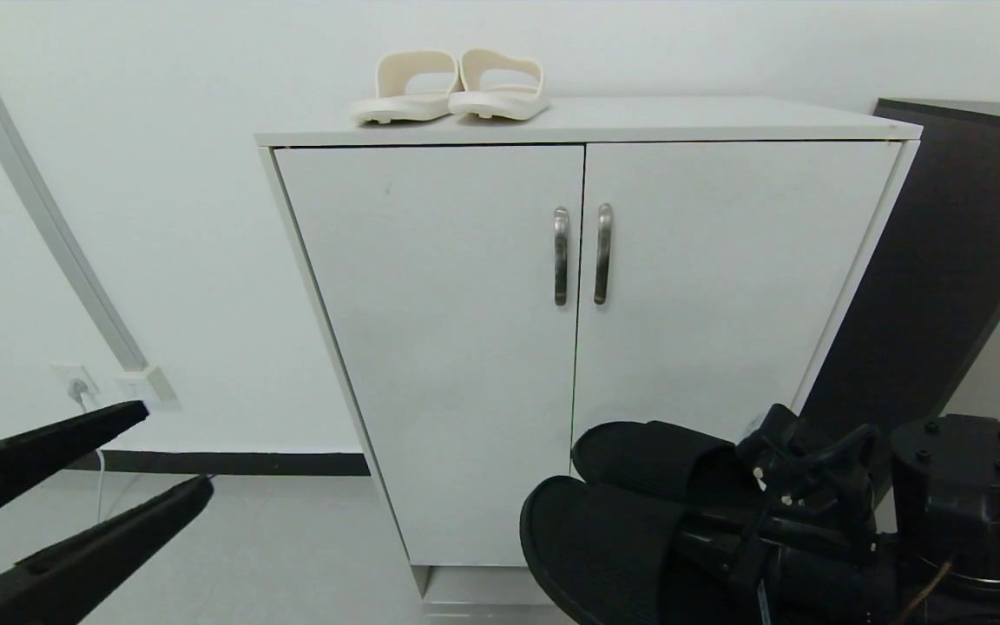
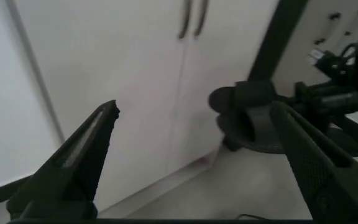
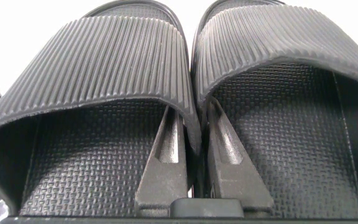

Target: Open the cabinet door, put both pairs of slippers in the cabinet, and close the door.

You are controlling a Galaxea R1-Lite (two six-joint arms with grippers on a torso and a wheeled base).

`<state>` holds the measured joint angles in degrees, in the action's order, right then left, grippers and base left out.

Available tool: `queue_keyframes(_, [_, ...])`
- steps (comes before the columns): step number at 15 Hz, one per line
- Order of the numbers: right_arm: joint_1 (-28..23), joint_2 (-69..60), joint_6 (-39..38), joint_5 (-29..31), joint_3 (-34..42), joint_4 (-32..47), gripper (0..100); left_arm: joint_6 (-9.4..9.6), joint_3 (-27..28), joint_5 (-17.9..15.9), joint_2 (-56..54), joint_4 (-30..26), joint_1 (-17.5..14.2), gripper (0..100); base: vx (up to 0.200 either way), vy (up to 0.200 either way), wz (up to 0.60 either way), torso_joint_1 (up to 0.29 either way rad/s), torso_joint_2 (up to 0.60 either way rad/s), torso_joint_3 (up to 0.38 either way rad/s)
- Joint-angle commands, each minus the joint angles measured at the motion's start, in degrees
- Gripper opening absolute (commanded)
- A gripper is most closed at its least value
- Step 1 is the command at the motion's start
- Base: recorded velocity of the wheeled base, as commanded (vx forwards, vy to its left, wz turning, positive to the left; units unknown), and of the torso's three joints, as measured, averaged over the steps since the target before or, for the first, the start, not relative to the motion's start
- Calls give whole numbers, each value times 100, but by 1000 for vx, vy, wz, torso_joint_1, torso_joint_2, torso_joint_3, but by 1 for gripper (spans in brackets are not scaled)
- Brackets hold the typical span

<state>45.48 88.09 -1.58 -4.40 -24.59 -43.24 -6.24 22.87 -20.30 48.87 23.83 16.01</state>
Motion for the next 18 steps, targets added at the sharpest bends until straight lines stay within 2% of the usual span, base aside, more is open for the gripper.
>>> queue_keyframes(1, [13, -20, 0, -43, 42, 0, 0, -44, 446, 8, 791, 51, 614, 100, 0, 0, 0, 0, 0, 0])
queue_keyframes(7, [31, -20, 0, -122, 51, 0, 0, -44, 1202, 316, 1836, 253, 1616, 100, 0, 0, 0, 0, 0, 0])
queue_keyframes(8, [75, -29, 0, -122, 68, 0, 0, -44, 1404, 456, 2047, 315, 1862, 100, 0, 0, 0, 0, 0, 0])
queue_keyframes(9, [75, -29, 0, -122, 68, 0, 0, -44, 1484, 518, 2126, 333, 1968, 100, 0, 0, 0, 0, 0, 0])
queue_keyframes(10, [75, -46, 0, -122, 77, 0, 0, -44, 1730, 685, 2320, 350, 2337, 100, 0, 0, 0, 0, 0, 0])
queue_keyframes(11, [75, -46, 0, -122, 77, 0, 0, -53, 1879, 694, 2452, 350, 2460, 100, 0, 0, 0, 0, 0, 0])
queue_keyframes(12, [75, -46, 0, -122, 77, 0, 0, -114, 2064, 703, 2627, 350, 2495, 100, 0, 0, 0, 0, 0, 0])
queue_keyframes(13, [75, -37, 0, -131, 77, 0, 0, -378, 2556, 650, 3005, 385, 2592, 100, 0, 0, 0, 0, 0, 0])
queue_keyframes(14, [75, -46, 0, -149, 77, 0, 0, -527, 2872, 580, 3260, 429, 2618, 100, 0, 0, 0, 0, 0, 0])
queue_keyframes(16, [66, -46, 0, -166, 121, 0, 0, -615, 3444, 228, 3717, 420, 2618, 100, 0, 0, 0, 0, 0, 0])
queue_keyframes(18, [66, -29, 0, -175, 121, 0, 0, -668, 3760, 87, 4060, 412, 2618, 100, 0, 0, 0, 0, 0, 0])
